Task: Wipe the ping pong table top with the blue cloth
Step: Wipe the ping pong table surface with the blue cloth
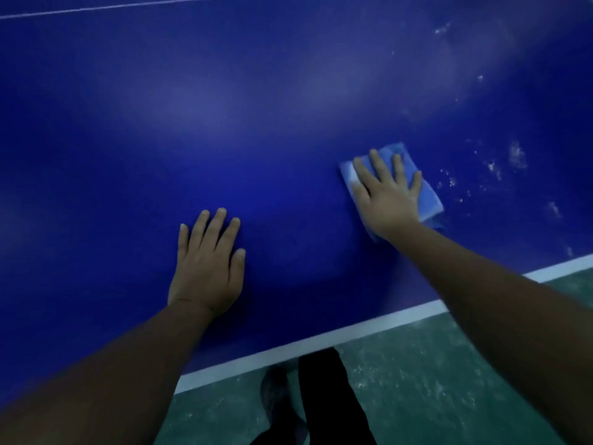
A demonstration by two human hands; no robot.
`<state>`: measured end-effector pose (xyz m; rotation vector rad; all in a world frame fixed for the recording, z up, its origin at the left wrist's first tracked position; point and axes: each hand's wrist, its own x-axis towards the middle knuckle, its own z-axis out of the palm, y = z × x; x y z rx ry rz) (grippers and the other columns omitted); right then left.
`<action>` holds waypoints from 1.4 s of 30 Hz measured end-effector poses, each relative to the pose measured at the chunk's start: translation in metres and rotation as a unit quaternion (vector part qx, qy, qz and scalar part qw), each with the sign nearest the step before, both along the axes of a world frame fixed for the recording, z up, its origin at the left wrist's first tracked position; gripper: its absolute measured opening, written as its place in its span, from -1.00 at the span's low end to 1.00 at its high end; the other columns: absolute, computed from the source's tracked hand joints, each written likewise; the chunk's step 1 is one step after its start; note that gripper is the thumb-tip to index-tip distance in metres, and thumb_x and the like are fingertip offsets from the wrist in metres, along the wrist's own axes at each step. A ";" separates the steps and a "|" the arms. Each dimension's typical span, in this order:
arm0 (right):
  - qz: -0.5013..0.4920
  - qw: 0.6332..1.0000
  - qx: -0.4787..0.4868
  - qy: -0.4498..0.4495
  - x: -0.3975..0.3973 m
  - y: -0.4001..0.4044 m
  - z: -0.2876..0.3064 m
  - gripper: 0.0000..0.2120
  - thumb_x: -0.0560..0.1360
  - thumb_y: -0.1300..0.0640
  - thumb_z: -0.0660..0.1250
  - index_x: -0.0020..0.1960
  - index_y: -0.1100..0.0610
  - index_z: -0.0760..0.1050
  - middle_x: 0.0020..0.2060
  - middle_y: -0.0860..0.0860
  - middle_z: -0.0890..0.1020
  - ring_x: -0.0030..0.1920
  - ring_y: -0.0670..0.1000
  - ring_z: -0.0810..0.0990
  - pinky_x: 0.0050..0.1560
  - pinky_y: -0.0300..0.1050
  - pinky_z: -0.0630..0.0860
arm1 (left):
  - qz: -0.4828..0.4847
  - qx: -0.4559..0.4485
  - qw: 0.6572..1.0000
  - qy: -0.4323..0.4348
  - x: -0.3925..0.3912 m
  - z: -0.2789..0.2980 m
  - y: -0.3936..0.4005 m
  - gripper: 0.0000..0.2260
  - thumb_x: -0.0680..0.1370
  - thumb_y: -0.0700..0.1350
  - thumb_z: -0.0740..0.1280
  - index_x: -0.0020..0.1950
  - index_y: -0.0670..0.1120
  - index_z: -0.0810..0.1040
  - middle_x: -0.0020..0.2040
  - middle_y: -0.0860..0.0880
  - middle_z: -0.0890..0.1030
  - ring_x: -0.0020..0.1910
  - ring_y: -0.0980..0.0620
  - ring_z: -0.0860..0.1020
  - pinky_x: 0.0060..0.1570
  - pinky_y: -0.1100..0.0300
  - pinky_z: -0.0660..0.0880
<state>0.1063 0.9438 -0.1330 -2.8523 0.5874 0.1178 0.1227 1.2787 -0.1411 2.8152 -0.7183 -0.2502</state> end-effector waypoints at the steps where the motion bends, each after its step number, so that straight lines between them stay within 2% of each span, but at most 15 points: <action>1: -0.031 0.999 0.000 0.013 0.010 0.019 -0.001 -0.50 0.67 -0.22 -0.11 0.60 -0.24 0.00 0.62 -0.12 -0.05 0.61 0.15 -0.19 0.48 0.42 -0.22 | 0.001 -0.003 1.000 0.003 0.000 0.000 0.000 -0.41 0.62 0.15 -0.12 0.57 -0.07 0.24 0.61 -0.06 0.14 0.60 -0.07 -0.02 0.54 -0.15 -0.16; 6: 0.263 0.964 -0.016 -0.033 -0.083 0.144 -0.015 -0.53 0.67 -0.18 -0.01 0.57 -0.19 0.17 0.59 -0.03 0.19 0.60 0.25 0.03 0.48 0.46 -0.09 | 0.007 -0.012 1.000 0.002 0.000 0.000 0.000 -0.40 0.62 0.15 -0.14 0.58 -0.07 0.24 0.61 -0.06 0.13 0.60 -0.06 -0.03 0.55 -0.15 -0.15; 8: 0.293 0.956 -0.002 -0.006 -0.128 0.124 -0.011 -0.54 0.67 -0.20 -0.01 0.56 -0.22 0.19 0.58 -0.07 0.22 0.59 0.21 0.08 0.50 0.40 -0.10 | 0.005 -0.001 1.000 0.005 0.000 0.000 0.000 -0.41 0.62 0.14 -0.14 0.58 -0.07 0.23 0.62 -0.06 0.12 0.60 -0.07 -0.04 0.54 -0.16 -0.16; 10: 0.225 0.973 -0.049 0.022 -0.138 0.065 -0.008 -0.49 0.64 -0.23 -0.07 0.57 -0.20 0.16 0.59 -0.06 0.20 0.59 0.21 0.07 0.49 0.39 -0.05 | 0.003 0.009 1.000 0.005 0.000 0.000 -0.001 -0.42 0.62 0.14 -0.14 0.58 -0.07 0.21 0.62 -0.06 0.11 0.60 -0.08 -0.05 0.54 -0.17 -0.17; 13: -0.031 0.996 -0.051 0.071 -0.126 -0.019 0.003 -0.46 0.64 -0.24 -0.17 0.60 -0.20 0.05 0.62 -0.09 0.03 0.61 0.14 -0.12 0.52 0.36 -0.15 | 0.002 0.011 1.000 0.004 0.000 0.000 -0.001 -0.41 0.62 0.14 -0.13 0.59 -0.07 0.21 0.62 -0.06 0.11 0.60 -0.08 -0.06 0.54 -0.18 -0.18; 16: -0.260 0.965 -0.002 0.044 -0.099 -0.026 0.012 -0.49 0.67 -0.19 -0.13 0.61 -0.20 -0.01 0.63 -0.09 -0.04 0.61 0.15 -0.16 0.49 0.43 -0.17 | 0.001 0.012 1.000 0.004 -0.001 0.001 -0.001 -0.42 0.62 0.14 -0.12 0.58 -0.07 0.21 0.62 -0.07 0.11 0.60 -0.09 -0.06 0.54 -0.19 -0.17; 18: -0.238 0.970 -0.020 0.050 -0.087 0.020 0.007 -0.49 0.67 -0.15 -0.11 0.62 -0.17 -0.01 0.63 -0.04 -0.04 0.60 0.22 -0.13 0.47 0.48 -0.15 | 0.001 0.016 1.000 0.000 -0.002 0.002 -0.002 -0.42 0.63 0.13 -0.11 0.58 -0.08 0.22 0.62 -0.07 0.12 0.60 -0.10 -0.05 0.54 -0.20 -0.15; 21: 0.098 0.994 -0.037 0.040 -0.112 0.094 -0.006 -0.51 0.67 -0.20 -0.11 0.58 -0.19 0.11 0.61 -0.05 0.10 0.60 0.22 -0.04 0.48 0.39 -0.21 | 0.005 0.032 0.999 -0.013 -0.003 0.003 -0.003 -0.41 0.62 0.13 -0.11 0.59 -0.08 0.21 0.61 -0.08 0.13 0.60 -0.11 -0.01 0.54 -0.21 -0.10; 23: 0.189 0.980 -0.039 0.054 -0.131 0.068 -0.005 -0.51 0.67 -0.21 -0.10 0.59 -0.22 0.07 0.62 -0.08 0.08 0.61 0.19 -0.08 0.49 0.35 -0.21 | -0.001 0.037 0.999 -0.018 -0.004 0.004 -0.004 -0.39 0.61 0.16 -0.11 0.58 -0.10 0.23 0.60 -0.10 0.16 0.59 -0.14 0.03 0.53 -0.23 -0.07; 25: 0.076 0.989 -0.087 0.091 -0.145 0.002 -0.004 -0.49 0.66 -0.17 -0.13 0.61 -0.20 -0.04 0.63 -0.07 -0.07 0.60 0.20 -0.18 0.49 0.42 -0.16 | -0.002 0.043 0.999 -0.026 -0.003 0.004 -0.005 -0.36 0.60 0.20 -0.11 0.57 -0.12 0.25 0.59 -0.13 0.19 0.58 -0.16 0.06 0.52 -0.24 -0.03; 28: -0.197 0.979 -0.010 0.060 -0.153 -0.071 0.005 -0.49 0.66 -0.19 -0.14 0.61 -0.22 -0.07 0.63 -0.11 -0.09 0.61 0.14 -0.19 0.48 0.44 -0.17 | -0.002 0.080 0.996 -0.036 -0.004 0.006 -0.008 -0.31 0.59 0.26 -0.13 0.56 -0.14 0.26 0.58 -0.15 0.20 0.57 -0.19 0.08 0.51 -0.26 0.00; 30: -0.227 0.972 -0.004 0.058 -0.141 -0.056 0.005 -0.48 0.66 -0.19 -0.14 0.61 -0.21 -0.06 0.63 -0.09 -0.08 0.60 0.17 -0.19 0.47 0.46 -0.19 | 0.017 0.086 0.995 -0.046 -0.012 0.009 -0.018 -0.32 0.60 0.25 -0.11 0.54 -0.17 0.28 0.57 -0.17 0.22 0.56 -0.20 0.10 0.50 -0.26 -0.01; 33: -0.002 0.998 -0.034 0.049 -0.135 -0.004 -0.007 -0.49 0.66 -0.19 -0.12 0.60 -0.19 0.01 0.63 -0.06 -0.01 0.61 0.21 -0.12 0.47 0.43 -0.18 | 0.050 0.039 0.997 -0.050 -0.042 0.019 -0.061 -0.38 0.60 0.18 -0.03 0.50 -0.20 0.33 0.55 -0.19 0.26 0.55 -0.22 0.14 0.50 -0.28 0.03; 36: 0.206 0.976 -0.030 0.064 -0.141 -0.031 -0.006 -0.49 0.65 -0.26 -0.21 0.59 -0.25 -0.02 0.62 -0.12 -0.02 0.61 0.14 -0.16 0.51 0.34 -0.23 | 0.071 -0.026 0.997 -0.007 -0.078 0.022 -0.120 -0.38 0.58 0.16 -0.02 0.51 -0.18 0.34 0.55 -0.17 0.27 0.56 -0.19 0.14 0.52 -0.23 0.00; 42: -0.166 0.984 -0.012 0.070 -0.178 -0.148 0.003 -0.37 0.55 -0.31 -0.32 0.60 -0.24 -0.04 0.63 -0.11 -0.06 0.61 0.12 -0.16 0.50 0.41 -0.16 | 0.072 0.015 0.997 0.016 -0.110 0.004 -0.153 -0.38 0.62 0.18 -0.08 0.55 -0.13 0.29 0.59 -0.12 0.19 0.60 -0.13 0.04 0.53 -0.24 -0.03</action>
